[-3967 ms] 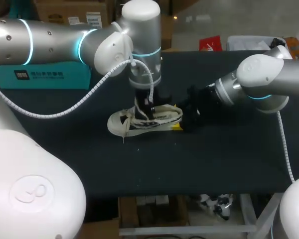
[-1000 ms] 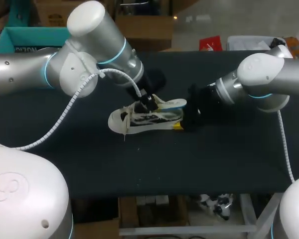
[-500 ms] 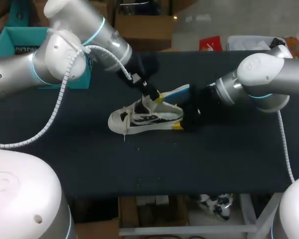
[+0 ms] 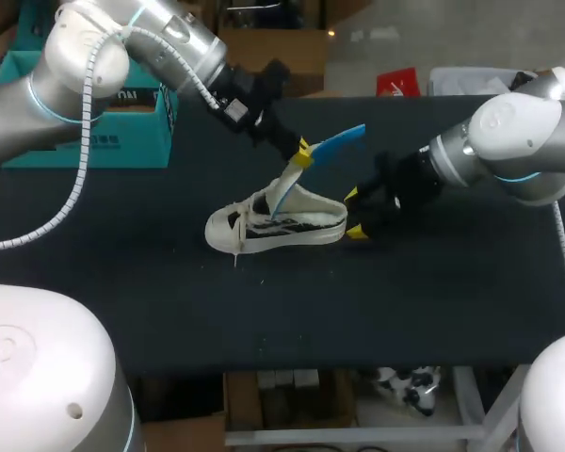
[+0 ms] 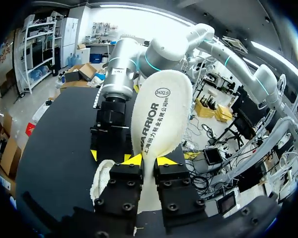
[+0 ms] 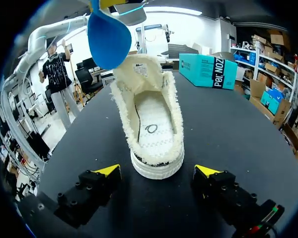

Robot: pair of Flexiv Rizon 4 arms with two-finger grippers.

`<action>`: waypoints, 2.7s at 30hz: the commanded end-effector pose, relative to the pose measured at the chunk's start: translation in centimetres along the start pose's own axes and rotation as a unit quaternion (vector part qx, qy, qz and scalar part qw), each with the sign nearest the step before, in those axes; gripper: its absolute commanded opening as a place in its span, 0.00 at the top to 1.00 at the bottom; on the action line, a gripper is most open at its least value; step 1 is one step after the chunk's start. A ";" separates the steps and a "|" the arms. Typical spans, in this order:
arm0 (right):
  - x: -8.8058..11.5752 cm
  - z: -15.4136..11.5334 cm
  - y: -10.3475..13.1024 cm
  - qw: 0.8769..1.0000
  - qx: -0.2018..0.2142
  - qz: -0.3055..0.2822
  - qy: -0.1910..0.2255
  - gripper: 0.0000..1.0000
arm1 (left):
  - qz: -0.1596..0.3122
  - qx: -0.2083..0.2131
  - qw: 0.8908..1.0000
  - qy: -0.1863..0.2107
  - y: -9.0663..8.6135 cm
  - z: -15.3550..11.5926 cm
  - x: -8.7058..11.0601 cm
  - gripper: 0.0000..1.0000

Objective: Open the shoe tongue, take the insole out of the shoe, put the insole back into the shoe, and pack the shoe into the shoebox

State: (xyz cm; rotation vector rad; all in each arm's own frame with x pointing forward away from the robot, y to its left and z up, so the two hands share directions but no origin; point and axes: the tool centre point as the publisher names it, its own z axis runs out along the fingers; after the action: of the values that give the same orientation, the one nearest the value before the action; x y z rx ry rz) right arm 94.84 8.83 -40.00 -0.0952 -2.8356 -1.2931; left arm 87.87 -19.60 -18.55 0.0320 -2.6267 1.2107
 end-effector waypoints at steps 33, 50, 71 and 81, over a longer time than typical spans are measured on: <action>-1.4 2.4 13.1 0.927 0.372 -0.016 -0.033 0.00 | -0.132 0.018 0.991 -0.028 15.5 -11.9 4.4 1.00; -1.9 4.9 11.6 0.903 0.428 0.002 -0.033 0.51 | -0.172 0.020 0.984 -0.039 18.6 -13.0 4.5 1.00; -0.9 4.8 11.9 0.900 0.432 0.031 -0.048 1.00 | -0.181 0.014 0.983 -0.032 17.9 -12.7 2.7 1.00; 1.0 2.1 12.2 0.900 0.395 0.154 -0.102 1.00 | -0.111 0.019 0.994 0.016 14.1 -12.1 0.5 1.00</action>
State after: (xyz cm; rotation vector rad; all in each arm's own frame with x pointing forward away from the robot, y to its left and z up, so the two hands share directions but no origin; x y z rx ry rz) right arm 95.51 19.67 -33.02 -0.5764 -3.0869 0.0357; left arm 86.62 -0.43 -21.49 0.3577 -2.5306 1.2024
